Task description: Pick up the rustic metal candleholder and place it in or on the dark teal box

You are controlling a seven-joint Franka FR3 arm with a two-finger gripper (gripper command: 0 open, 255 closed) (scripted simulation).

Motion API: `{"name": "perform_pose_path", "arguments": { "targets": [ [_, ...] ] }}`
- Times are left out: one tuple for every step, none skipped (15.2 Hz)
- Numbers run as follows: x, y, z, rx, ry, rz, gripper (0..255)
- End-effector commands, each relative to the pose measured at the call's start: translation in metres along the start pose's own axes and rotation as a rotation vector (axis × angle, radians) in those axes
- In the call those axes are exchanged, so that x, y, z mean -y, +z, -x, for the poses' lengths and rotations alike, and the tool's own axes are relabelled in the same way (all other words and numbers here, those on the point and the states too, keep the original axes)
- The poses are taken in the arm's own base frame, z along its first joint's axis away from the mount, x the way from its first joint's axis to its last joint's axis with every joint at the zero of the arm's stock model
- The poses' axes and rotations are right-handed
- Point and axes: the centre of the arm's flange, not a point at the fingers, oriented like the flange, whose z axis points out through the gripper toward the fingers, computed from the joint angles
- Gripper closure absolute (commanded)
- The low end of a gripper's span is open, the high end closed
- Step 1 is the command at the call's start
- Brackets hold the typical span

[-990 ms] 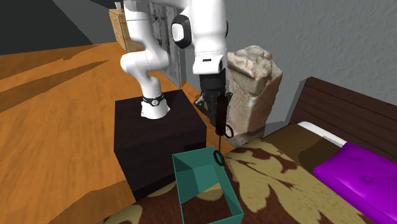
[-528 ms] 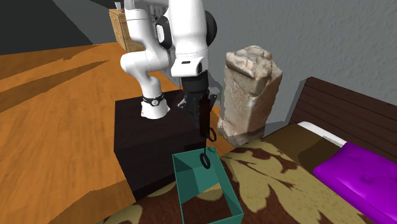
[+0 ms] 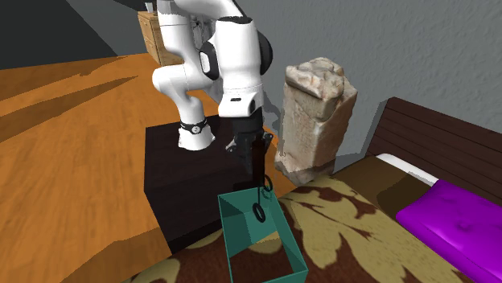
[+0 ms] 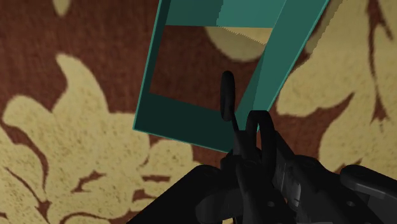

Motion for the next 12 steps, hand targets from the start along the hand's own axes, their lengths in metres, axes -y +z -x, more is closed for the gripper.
{"name": "perform_pose_path", "arguments": {
  "targets": [
    [0.0,0.011,0.003,-0.001,0.0,0.0,255],
    [0.0,0.016,0.004,-0.001,0.0,0.0,255],
    [0.0,0.021,0.005,-0.001,0.0,0.0,255],
    [0.0,0.026,0.006,-0.001,0.0,0.0,255],
    [0.0,0.031,0.008,-0.001,0.0,0.0,255],
    [0.0,0.036,0.009,-0.001,0.0,0.0,255],
    [0.0,0.042,0.01,-0.001,0.0,0.0,255],
    [0.0,0.05,0.011,-0.001,0.0,0.0,255],
    [0.0,0.05,0.011,-0.001,0.0,0.0,255],
    [0.0,0.05,0.011,-0.001,0.0,0.0,255],
    [0.0,0.05,0.011,-0.001,0.0,0.0,255],
    [0.0,0.05,0.011,-0.001,0.0,0.0,255]
  ]
}}
